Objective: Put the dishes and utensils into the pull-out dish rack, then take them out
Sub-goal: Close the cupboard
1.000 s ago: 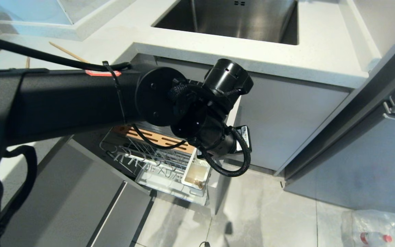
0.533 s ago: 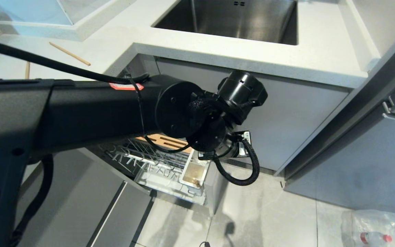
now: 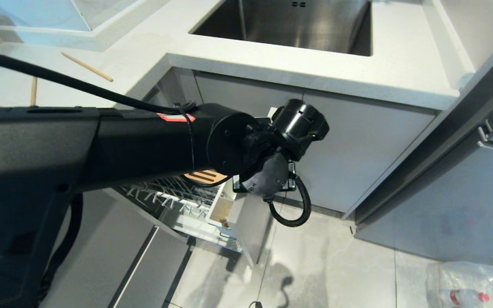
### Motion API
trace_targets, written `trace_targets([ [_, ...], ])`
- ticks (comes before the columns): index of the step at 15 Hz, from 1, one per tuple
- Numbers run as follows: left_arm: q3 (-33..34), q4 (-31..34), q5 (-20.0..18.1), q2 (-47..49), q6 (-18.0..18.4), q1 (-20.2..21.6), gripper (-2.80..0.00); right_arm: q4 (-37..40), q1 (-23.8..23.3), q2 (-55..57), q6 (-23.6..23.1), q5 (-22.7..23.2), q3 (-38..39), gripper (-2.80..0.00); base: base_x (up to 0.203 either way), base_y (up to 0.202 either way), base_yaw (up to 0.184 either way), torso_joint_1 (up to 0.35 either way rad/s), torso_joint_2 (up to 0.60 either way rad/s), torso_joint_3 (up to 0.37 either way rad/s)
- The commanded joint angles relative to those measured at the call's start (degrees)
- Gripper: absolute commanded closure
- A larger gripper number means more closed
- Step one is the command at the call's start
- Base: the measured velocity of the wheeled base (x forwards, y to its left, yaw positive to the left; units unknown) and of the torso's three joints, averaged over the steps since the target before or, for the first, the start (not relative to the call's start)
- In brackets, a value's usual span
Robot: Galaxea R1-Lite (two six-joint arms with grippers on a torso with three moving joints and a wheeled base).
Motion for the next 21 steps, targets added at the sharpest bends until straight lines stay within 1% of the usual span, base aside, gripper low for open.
trace_targets([
  [1, 0.0, 0.1, 1.7, 0.3, 0.1, 0.6, 0.0, 0.0, 0.0, 0.0, 0.0, 0.0, 0.0, 0.0, 0.0, 0.0, 0.0, 0.0, 0.0, 0.0],
  [2, 0.0, 0.2, 4.8, 0.4, 0.8, 1.4, 0.0, 0.0, 0.0, 0.0, 0.0, 0.0, 0.0, 0.0, 0.0, 0.0, 0.0, 0.0, 0.0, 0.0],
  [4, 0.0, 0.5, 8.7, 0.7, 2.0, 2.8, 0.0, 0.0, 0.0, 0.0, 0.0, 0.0, 0.0, 0.0, 0.0, 0.0, 0.0, 0.0, 0.0, 0.0],
  [7, 0.0, 0.5, 11.5, 0.7, 2.7, 4.6, 0.0, 0.0, 0.1, 0.0, 0.0, 0.0, 0.0, 0.0, 0.0, 0.0, 0.0, 0.0, 0.0, 0.0],
  [8, 0.0, 0.5, 12.0, 0.7, 3.4, 5.4, 0.0, 0.0, 0.0, 0.0, 0.0, 0.0, 0.0, 0.0, 0.0, 0.0, 0.0, 0.0, 0.0, 0.0],
  [10, 0.1, 0.5, 12.4, 0.7, 5.5, 8.8, 0.0, 0.0, 0.0, 0.0, 0.0, 0.0, 0.0, 0.0, 0.0, 0.0, 0.0, 0.0, 0.0, 0.0],
  [14, 0.1, 0.5, 14.8, 0.7, 9.4, 14.7, 0.0, 0.0, 0.0, 0.0, 0.0, 0.0, 0.0, 0.0, 0.0, 0.0, 0.0, 0.0, 0.0, 0.0],
  [16, 0.1, 0.5, 15.7, 0.6, 10.6, 16.5, 0.0, 0.0, 0.0, 0.0, 0.1, 0.0, 0.0, 0.0, 0.0, 0.0, 0.0, 0.0, 0.0, 0.0],
  [18, 0.1, 0.7, 15.9, 0.6, 11.2, 17.8, 0.0, 0.0, 0.0, 0.0, 0.0, 0.0, 0.0, 0.0, 0.0, 0.0, 0.0, 0.0, 0.0, 0.0],
  [21, 0.1, 0.6, 16.3, 0.6, 13.5, 20.9, 0.0, 0.0, 0.0, 0.0, 0.0, 0.0, 0.0, 0.0, 0.0, 0.0, 0.0, 0.0, 0.0, 0.0],
])
